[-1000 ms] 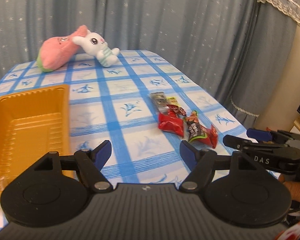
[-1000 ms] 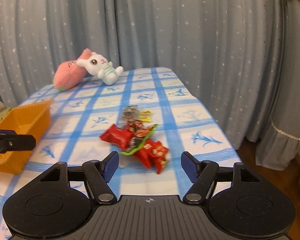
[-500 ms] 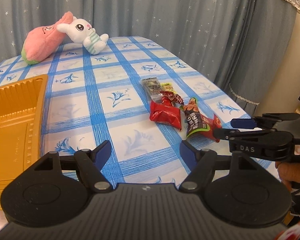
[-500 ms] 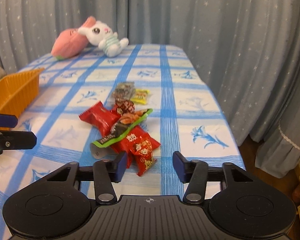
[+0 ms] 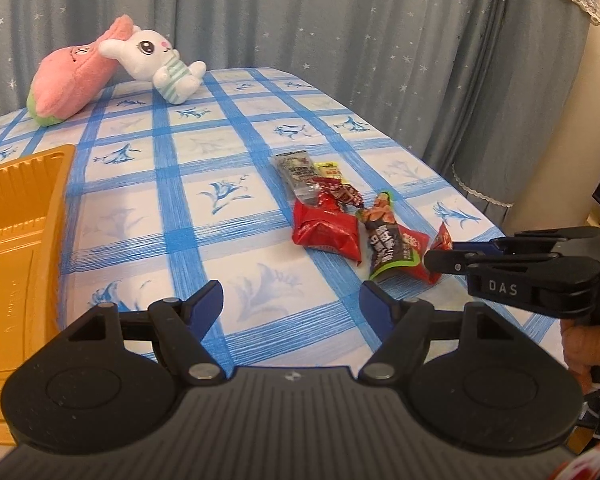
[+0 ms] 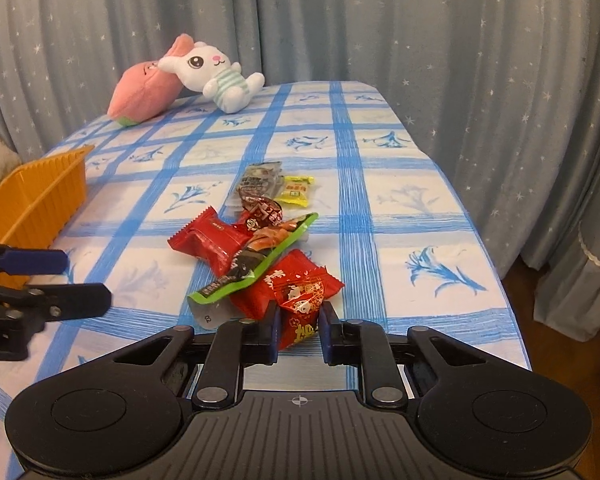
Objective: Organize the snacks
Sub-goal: 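Move the right gripper to the red candy packets and grasp one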
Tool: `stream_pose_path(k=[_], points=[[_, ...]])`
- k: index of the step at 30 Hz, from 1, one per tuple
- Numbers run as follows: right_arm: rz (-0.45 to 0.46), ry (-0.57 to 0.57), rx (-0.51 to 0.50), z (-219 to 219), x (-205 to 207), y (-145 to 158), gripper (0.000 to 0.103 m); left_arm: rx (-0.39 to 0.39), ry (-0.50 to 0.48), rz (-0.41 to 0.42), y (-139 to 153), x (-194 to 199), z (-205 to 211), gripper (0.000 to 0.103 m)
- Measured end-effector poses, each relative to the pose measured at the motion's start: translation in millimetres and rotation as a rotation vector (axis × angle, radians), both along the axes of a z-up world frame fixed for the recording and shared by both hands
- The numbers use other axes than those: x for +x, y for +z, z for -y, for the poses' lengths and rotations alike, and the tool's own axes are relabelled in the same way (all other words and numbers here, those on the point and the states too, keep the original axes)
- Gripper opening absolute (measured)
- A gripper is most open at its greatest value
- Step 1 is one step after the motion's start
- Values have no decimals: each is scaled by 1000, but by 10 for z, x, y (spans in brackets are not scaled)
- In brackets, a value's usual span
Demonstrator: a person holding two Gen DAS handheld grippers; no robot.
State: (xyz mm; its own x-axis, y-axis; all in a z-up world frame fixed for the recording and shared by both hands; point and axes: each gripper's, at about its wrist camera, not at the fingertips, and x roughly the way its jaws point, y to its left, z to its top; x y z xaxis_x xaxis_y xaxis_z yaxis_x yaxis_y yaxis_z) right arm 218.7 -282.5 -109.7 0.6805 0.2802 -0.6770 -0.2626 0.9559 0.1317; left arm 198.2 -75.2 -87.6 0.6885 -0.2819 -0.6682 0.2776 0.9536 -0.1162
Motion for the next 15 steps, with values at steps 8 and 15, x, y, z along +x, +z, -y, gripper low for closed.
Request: stream_pose_path(k=[8, 15], points=[[-17, -103, 35, 186, 3, 61, 20, 26, -158, 39, -68, 48, 343, 58], [-21, -117, 48, 223, -5, 77, 20, 126, -244, 82, -207, 147, 692, 27]])
